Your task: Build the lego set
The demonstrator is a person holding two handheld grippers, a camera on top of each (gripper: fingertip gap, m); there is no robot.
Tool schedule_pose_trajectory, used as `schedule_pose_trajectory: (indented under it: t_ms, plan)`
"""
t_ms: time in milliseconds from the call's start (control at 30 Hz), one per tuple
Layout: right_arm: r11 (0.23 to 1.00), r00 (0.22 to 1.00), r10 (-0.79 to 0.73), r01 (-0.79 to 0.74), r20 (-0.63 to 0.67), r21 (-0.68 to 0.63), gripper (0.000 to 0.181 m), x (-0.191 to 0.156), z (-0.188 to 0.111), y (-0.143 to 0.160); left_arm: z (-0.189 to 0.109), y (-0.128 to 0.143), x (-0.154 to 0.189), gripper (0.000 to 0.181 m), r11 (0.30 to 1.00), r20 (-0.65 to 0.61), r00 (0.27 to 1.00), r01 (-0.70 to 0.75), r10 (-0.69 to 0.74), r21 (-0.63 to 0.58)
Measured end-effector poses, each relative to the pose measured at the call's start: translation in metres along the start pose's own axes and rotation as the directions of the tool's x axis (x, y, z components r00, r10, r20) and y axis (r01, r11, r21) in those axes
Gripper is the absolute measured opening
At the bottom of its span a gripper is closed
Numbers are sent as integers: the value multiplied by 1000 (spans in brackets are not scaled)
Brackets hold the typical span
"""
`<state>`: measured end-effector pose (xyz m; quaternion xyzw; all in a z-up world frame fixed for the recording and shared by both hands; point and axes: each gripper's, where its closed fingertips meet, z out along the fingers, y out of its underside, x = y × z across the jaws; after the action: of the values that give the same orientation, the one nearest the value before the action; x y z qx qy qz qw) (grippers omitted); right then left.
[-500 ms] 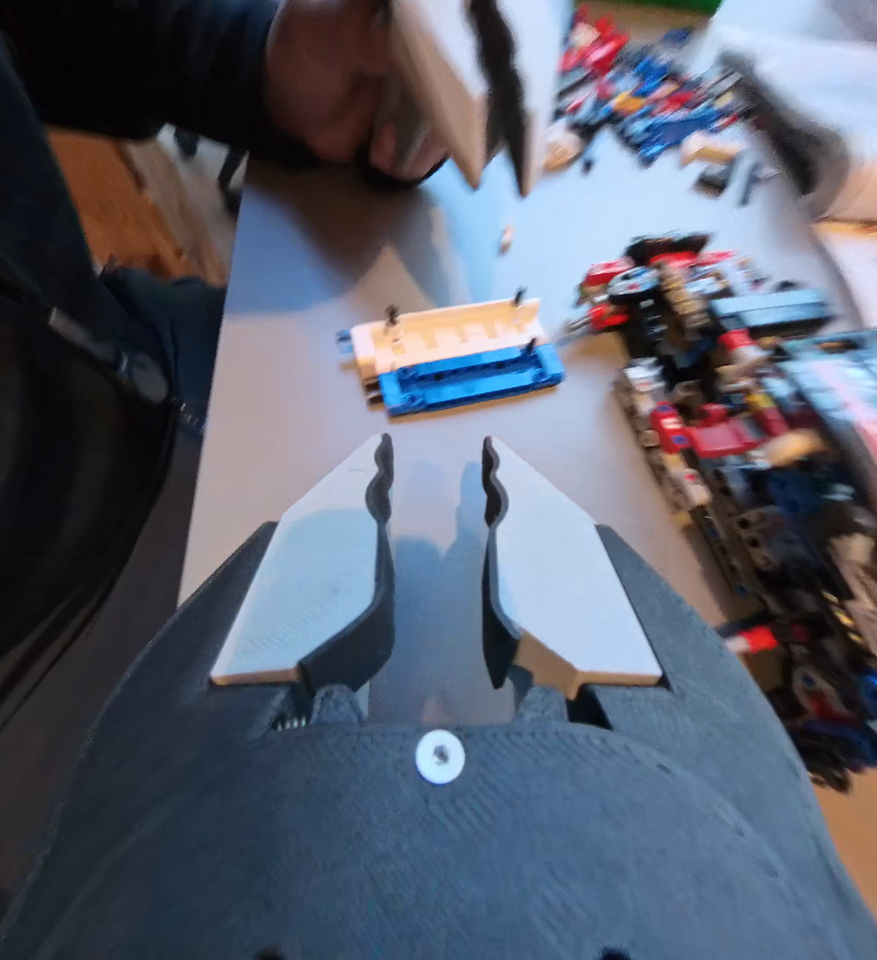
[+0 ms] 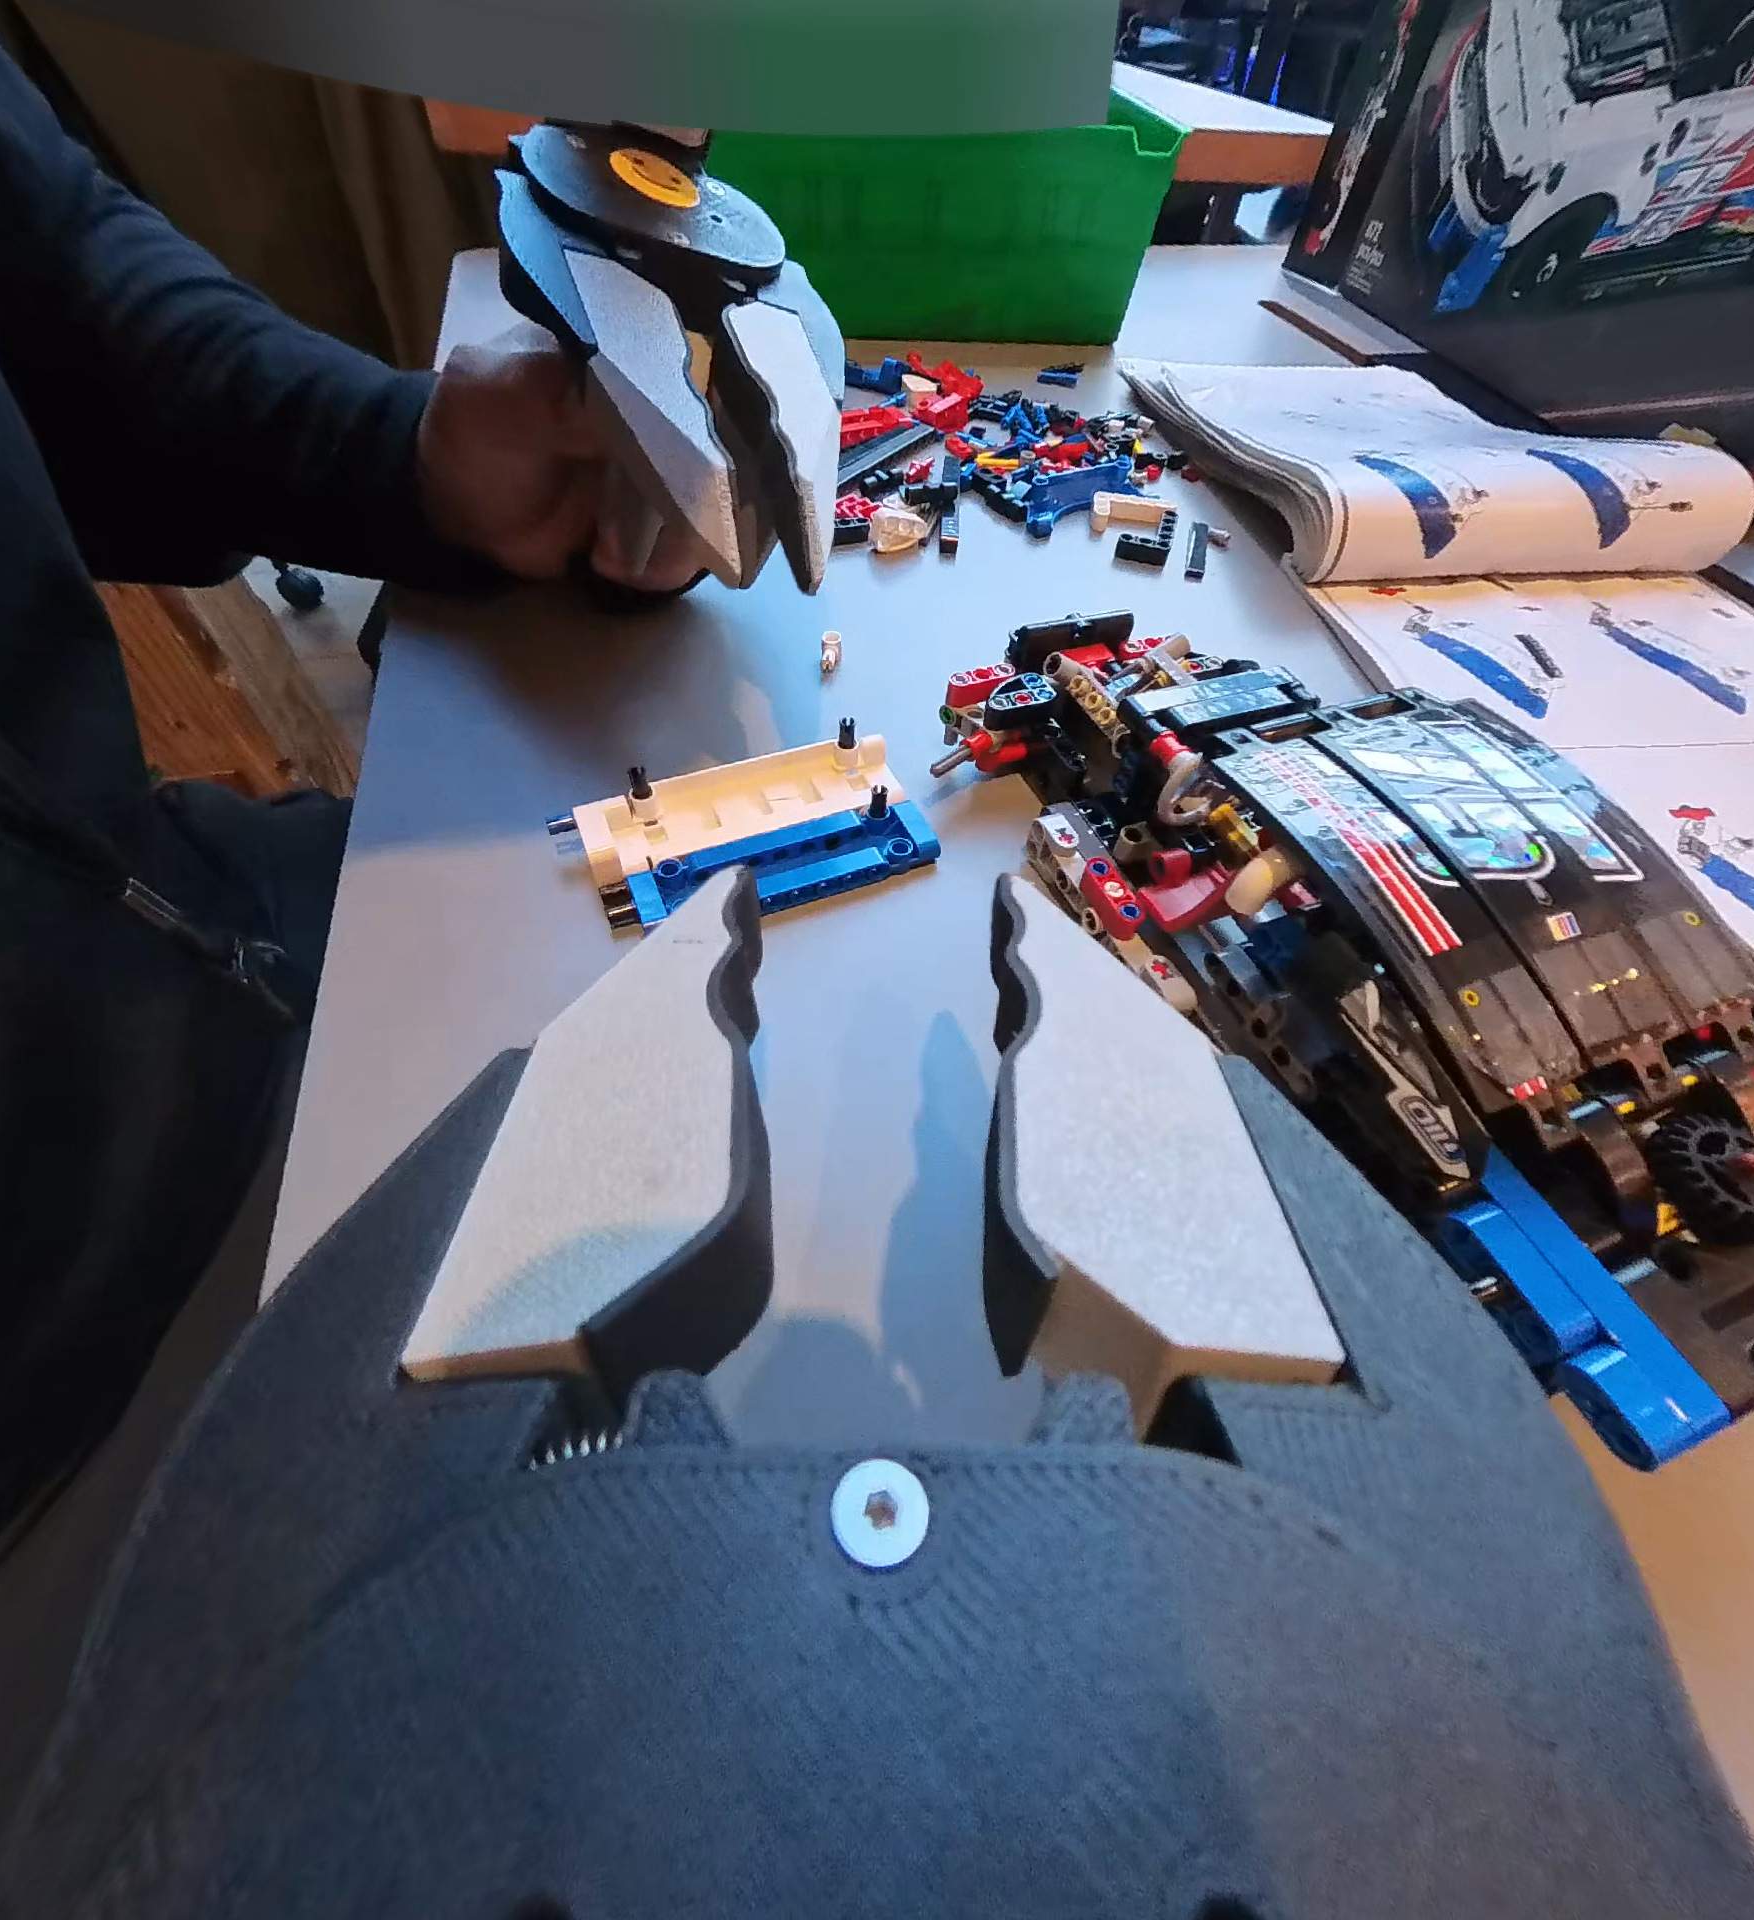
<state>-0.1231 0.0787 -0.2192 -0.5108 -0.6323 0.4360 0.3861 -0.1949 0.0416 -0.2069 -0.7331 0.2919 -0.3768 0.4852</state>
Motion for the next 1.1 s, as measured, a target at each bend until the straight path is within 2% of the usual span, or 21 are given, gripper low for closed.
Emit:
schedule_pose_trajectory:
  t_ms: [1100]
  plan:
    - [1000, 999, 4, -3, -48, 19, 41, 8, -3, -2, -4, -4, -4, 12, 999, 21, 1000, 15, -16, 34]
